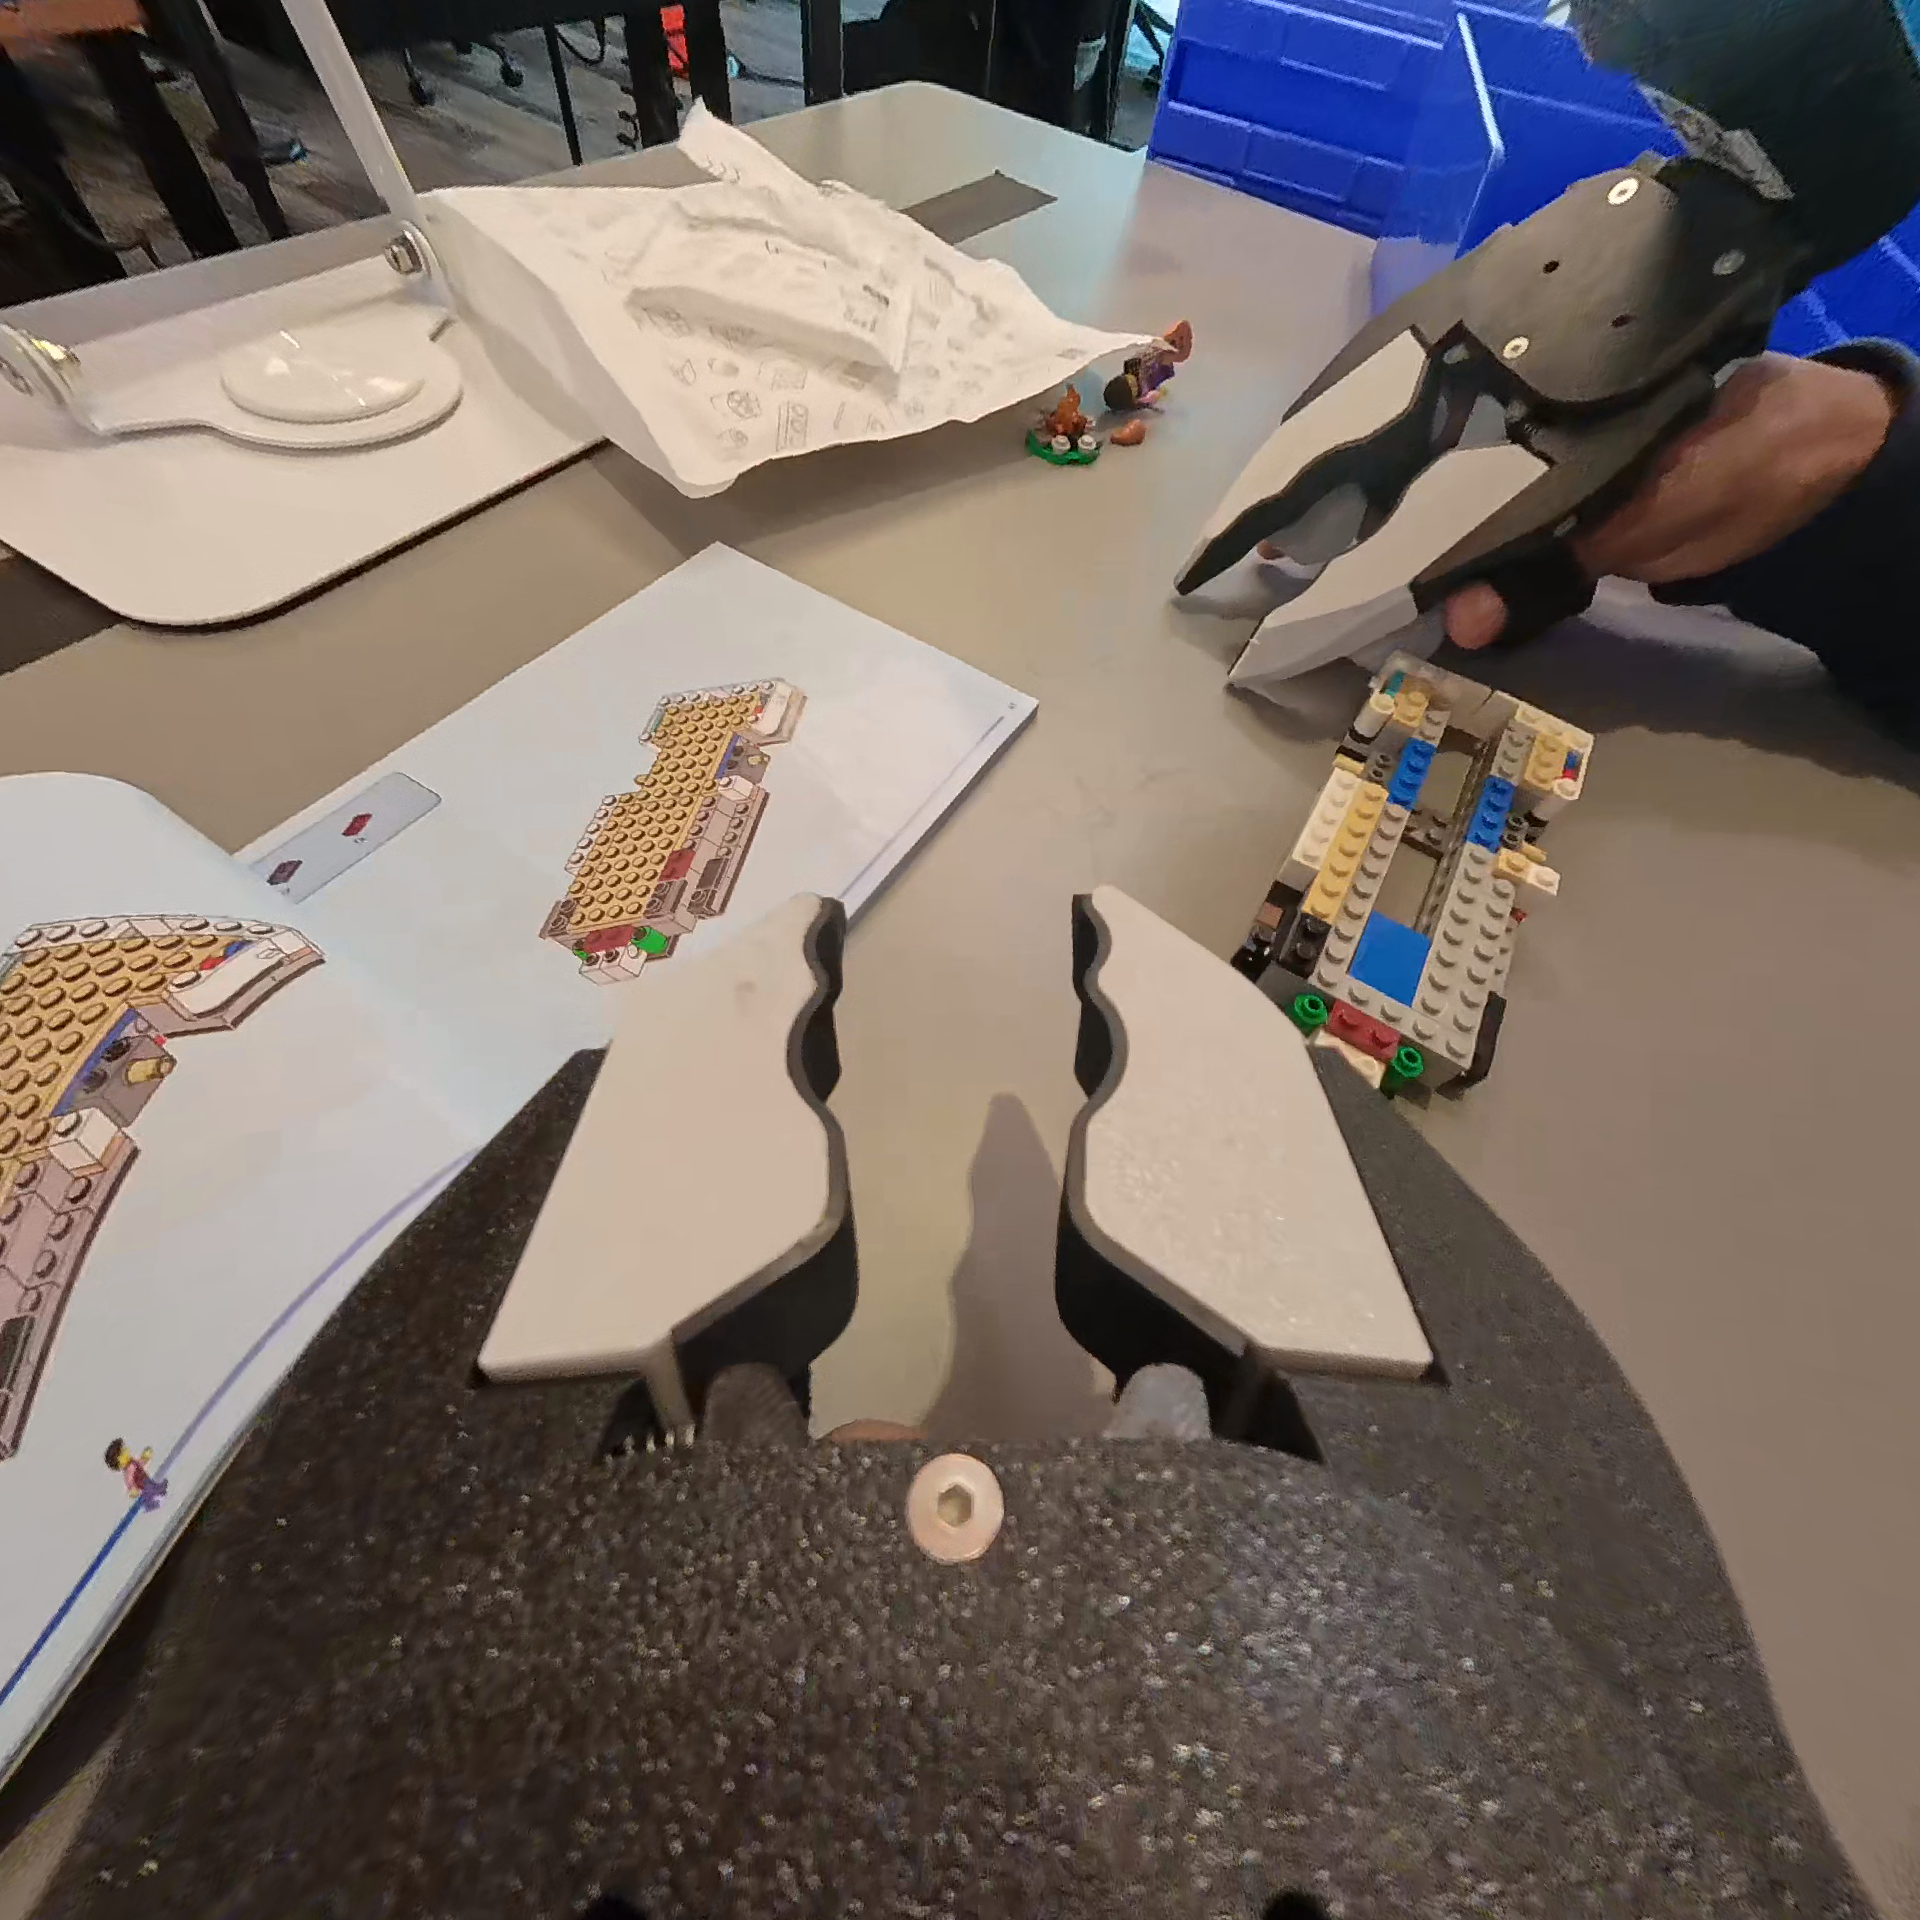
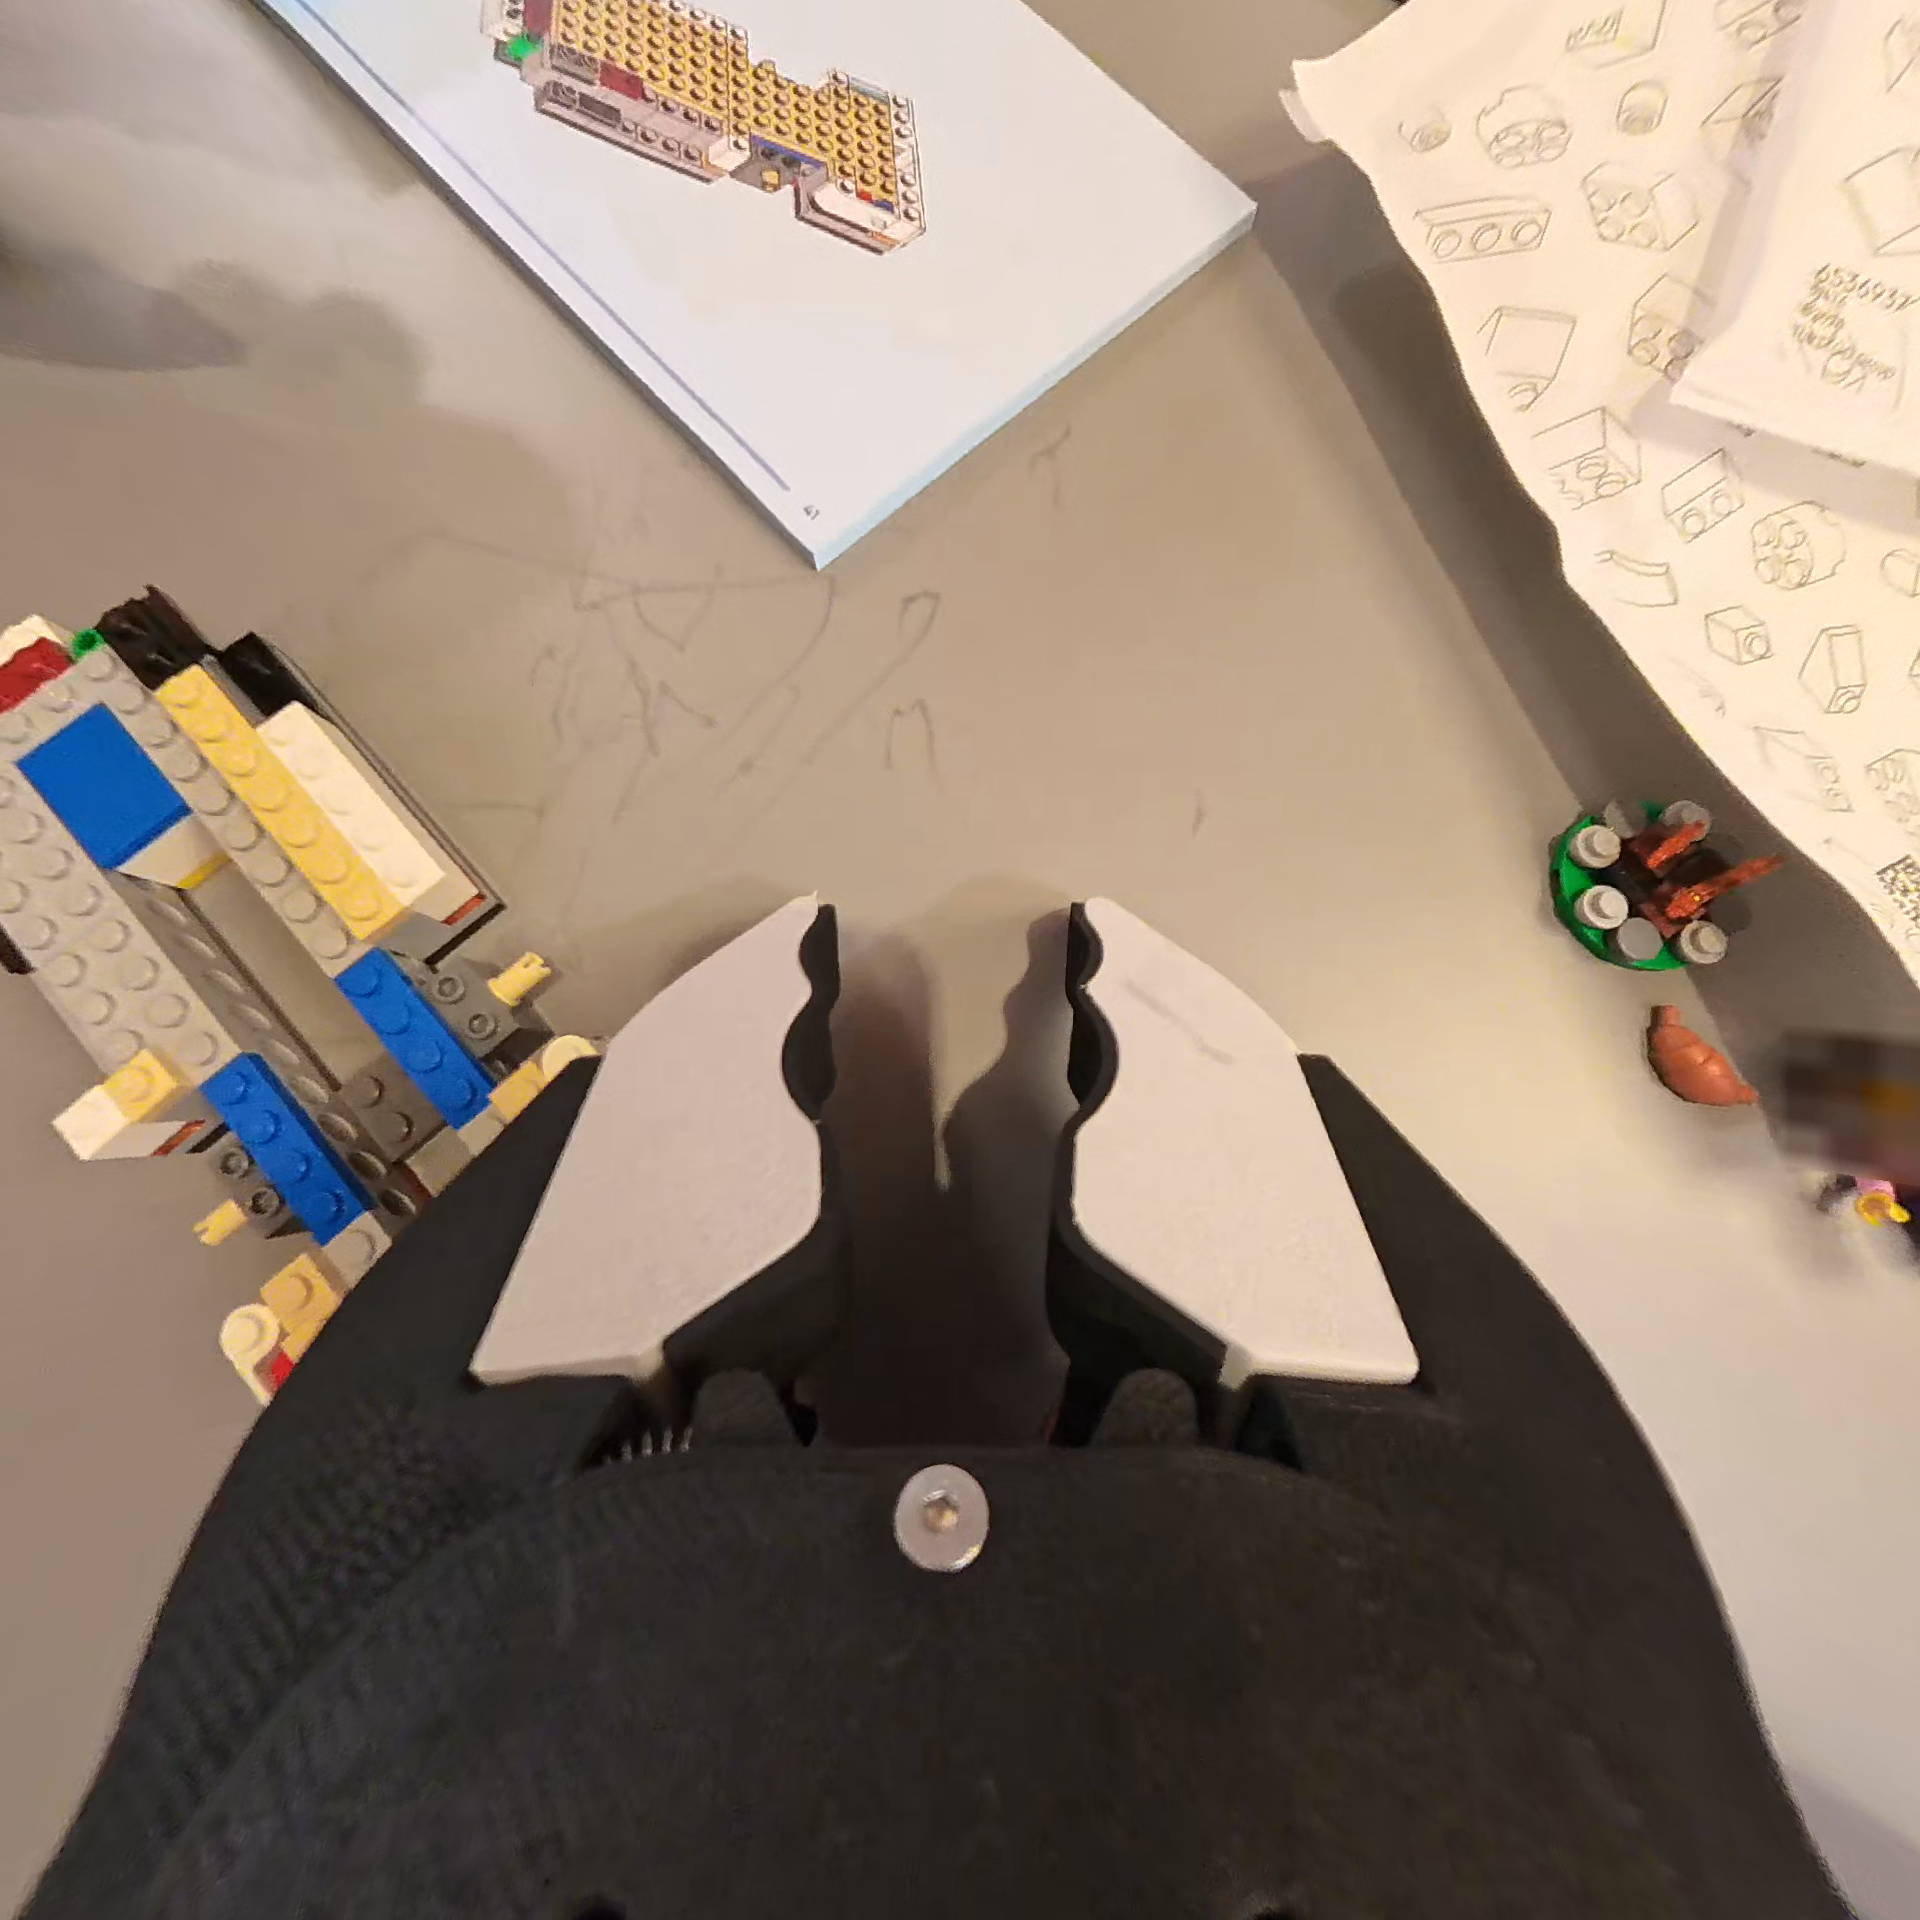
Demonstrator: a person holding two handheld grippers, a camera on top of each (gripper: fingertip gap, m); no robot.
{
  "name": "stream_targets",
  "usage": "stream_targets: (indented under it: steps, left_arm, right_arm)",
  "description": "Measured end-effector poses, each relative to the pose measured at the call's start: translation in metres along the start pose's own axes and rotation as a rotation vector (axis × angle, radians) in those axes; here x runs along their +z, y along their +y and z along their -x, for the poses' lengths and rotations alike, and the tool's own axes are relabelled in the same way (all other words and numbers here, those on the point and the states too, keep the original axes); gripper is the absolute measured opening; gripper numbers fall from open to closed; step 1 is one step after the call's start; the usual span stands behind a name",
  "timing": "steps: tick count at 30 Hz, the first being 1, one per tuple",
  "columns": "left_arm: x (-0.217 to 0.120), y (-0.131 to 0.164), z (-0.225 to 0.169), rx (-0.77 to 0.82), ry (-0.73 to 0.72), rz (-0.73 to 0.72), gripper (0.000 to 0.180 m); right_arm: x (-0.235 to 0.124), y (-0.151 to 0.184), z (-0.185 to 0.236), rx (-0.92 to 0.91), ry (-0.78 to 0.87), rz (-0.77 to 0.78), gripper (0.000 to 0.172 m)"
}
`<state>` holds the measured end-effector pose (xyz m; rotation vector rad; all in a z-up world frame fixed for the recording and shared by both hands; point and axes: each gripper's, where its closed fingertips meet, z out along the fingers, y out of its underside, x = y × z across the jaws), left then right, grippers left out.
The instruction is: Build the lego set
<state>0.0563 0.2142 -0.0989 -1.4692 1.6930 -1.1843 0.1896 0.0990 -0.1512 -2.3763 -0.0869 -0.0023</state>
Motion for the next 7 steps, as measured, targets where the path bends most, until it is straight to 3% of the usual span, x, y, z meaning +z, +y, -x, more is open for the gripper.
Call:
stream_targets:
  steps: [7]
  left_arm:
    - [0.001,0.016,-0.007,0.044,0.014,0.098,0.042]
  right_arm:
    - [0.001,0.0,0.0,0.015,-0.012,0.001,0.043]
